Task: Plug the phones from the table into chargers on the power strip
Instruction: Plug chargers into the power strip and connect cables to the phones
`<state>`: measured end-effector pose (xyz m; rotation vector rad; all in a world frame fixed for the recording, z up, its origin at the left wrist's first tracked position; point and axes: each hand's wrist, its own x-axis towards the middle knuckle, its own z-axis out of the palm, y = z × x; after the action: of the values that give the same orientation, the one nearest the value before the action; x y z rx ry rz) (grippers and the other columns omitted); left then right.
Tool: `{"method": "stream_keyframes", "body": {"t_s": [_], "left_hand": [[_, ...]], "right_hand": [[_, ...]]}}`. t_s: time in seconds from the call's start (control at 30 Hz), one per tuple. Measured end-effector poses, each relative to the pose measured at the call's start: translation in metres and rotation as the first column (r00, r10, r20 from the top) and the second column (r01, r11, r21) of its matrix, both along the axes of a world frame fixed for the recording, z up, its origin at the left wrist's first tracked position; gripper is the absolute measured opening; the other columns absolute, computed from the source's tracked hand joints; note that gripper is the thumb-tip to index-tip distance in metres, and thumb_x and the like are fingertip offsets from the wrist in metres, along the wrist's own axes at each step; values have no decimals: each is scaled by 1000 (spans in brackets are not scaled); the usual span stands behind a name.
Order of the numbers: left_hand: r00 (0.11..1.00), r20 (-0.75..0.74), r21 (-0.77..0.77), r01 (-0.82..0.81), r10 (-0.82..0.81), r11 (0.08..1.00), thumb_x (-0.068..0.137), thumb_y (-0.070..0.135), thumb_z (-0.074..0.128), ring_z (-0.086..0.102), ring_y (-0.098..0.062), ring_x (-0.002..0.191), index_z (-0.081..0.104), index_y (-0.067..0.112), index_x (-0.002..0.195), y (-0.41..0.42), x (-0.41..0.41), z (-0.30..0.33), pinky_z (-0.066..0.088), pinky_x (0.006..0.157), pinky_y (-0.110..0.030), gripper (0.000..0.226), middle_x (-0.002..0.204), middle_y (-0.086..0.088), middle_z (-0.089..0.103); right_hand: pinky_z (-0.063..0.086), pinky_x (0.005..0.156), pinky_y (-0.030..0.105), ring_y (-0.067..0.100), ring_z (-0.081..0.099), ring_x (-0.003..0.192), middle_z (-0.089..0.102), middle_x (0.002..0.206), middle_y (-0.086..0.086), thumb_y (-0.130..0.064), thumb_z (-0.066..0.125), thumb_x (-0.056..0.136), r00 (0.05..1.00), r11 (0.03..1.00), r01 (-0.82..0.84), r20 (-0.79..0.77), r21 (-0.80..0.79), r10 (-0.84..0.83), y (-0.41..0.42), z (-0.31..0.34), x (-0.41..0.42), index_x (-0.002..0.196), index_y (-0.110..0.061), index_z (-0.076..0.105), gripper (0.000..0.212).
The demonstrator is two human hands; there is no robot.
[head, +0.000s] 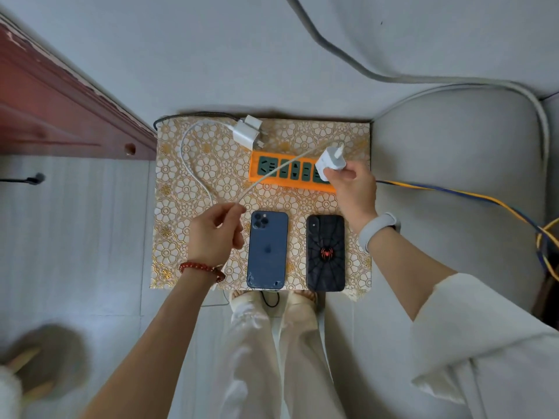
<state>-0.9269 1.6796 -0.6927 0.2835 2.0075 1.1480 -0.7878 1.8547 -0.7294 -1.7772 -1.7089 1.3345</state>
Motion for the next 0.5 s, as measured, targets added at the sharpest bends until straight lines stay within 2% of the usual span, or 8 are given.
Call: {"method": "stream_keyframes", "body": {"t_s": [0.1, 0.23, 0.3, 0.37, 0.4, 0.5], "left_hand": [[996, 25, -16, -89, 90, 996, 87, 16, 53, 47, -6, 33, 64, 22, 69, 1, 4, 0, 44, 38, -16, 22, 47, 4, 51], [992, 15, -37, -126, 127, 991, 87, 15, 53, 48, -5, 32, 63, 20, 73, 5, 2, 1, 43, 37, -15, 19, 53, -1, 51], [992, 23, -38, -123, 124, 992, 87, 14, 53, 48, -4, 32, 63, 19, 73, 7, -1, 1, 44, 37, -15, 18, 55, -3, 51], [992, 20, -40, -126, 127, 991, 87, 14, 53, 49, -4, 31, 63, 18, 73, 8, -2, 1, 44, 37, -14, 18, 55, -3, 51], [991, 17, -42, -130, 131, 991, 87, 14, 53, 49, -4, 31, 63, 18, 74, 8, -3, 1, 45, 37, -14, 17, 56, -3, 51], [990, 19, -44, -138, 139, 989, 87, 15, 54, 49, -4, 32, 63, 19, 73, 9, -4, 0, 45, 37, -15, 17, 56, -4, 52]], "right_hand": [[41, 69, 22, 22, 57, 88, 64, 100, 12, -19, 66, 80, 994, 993, -94, 60, 66, 90, -6, 1, -1, 98, -4, 55, 26], [37, 65, 27, 29, 57, 89, 59, 97, 13, -20, 65, 81, 972, 976, -192, 154, 102, 175, -10, 0, 7, 98, -2, 49, 29], [42, 70, 28, 27, 57, 98, 58, 110, 11, -18, 64, 82, 951, 953, -286, 152, 98, 270, -8, 3, 9, 114, -6, 45, 39], [49, 85, 32, 23, 55, 108, 54, 127, 9, -15, 63, 82, 915, 915, -395, 130, 86, 383, -1, 8, 10, 131, -15, 38, 54], [50, 89, 36, 25, 56, 107, 55, 127, 9, -14, 64, 82, 896, 898, -433, 143, 81, 420, 3, 10, 10, 132, -17, 40, 55], [51, 89, 44, 31, 61, 99, 62, 116, 13, -16, 67, 79, 884, 891, -451, 167, 54, 437, 13, 14, 9, 126, -16, 48, 51]]}}
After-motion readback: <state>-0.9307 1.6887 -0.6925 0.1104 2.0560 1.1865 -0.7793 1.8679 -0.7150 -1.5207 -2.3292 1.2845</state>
